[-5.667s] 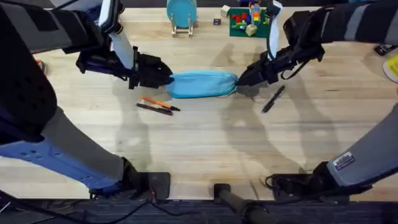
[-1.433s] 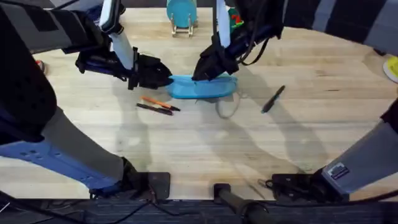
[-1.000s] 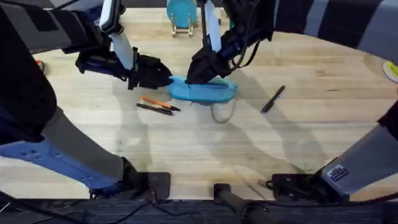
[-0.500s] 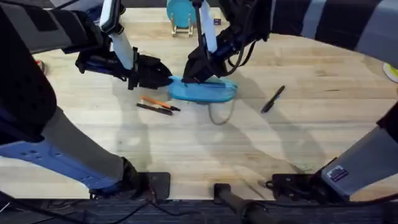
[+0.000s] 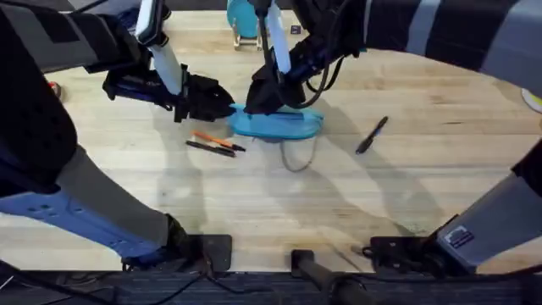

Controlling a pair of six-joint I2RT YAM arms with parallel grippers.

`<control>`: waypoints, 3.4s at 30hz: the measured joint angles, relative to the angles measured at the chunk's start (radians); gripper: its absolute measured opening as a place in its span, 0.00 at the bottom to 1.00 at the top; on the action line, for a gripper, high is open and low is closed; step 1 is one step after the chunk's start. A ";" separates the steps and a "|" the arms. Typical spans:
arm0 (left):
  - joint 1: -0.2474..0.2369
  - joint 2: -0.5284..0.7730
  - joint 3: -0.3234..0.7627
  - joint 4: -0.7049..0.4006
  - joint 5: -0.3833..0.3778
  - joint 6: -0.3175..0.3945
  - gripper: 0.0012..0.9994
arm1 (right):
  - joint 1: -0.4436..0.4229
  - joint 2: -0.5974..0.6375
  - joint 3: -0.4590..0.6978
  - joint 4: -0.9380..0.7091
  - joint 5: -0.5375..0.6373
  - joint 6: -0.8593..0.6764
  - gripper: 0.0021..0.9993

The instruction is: Unzip the bag, pick up the pens from the table one at a time and place them inside, then zip the bag closed.

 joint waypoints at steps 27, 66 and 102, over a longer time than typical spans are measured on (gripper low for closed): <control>-0.003 0.000 0.001 0.005 0.003 0.000 0.04 | -0.079 0.000 0.002 0.013 -0.072 0.156 1.00; -0.003 -0.011 0.121 -0.236 -0.070 0.110 1.00 | -0.290 -0.163 0.002 -0.102 -0.008 0.206 1.00; -0.003 -0.622 0.148 -0.343 -0.351 -0.540 1.00 | -0.296 -0.390 0.005 -0.446 0.234 0.025 1.00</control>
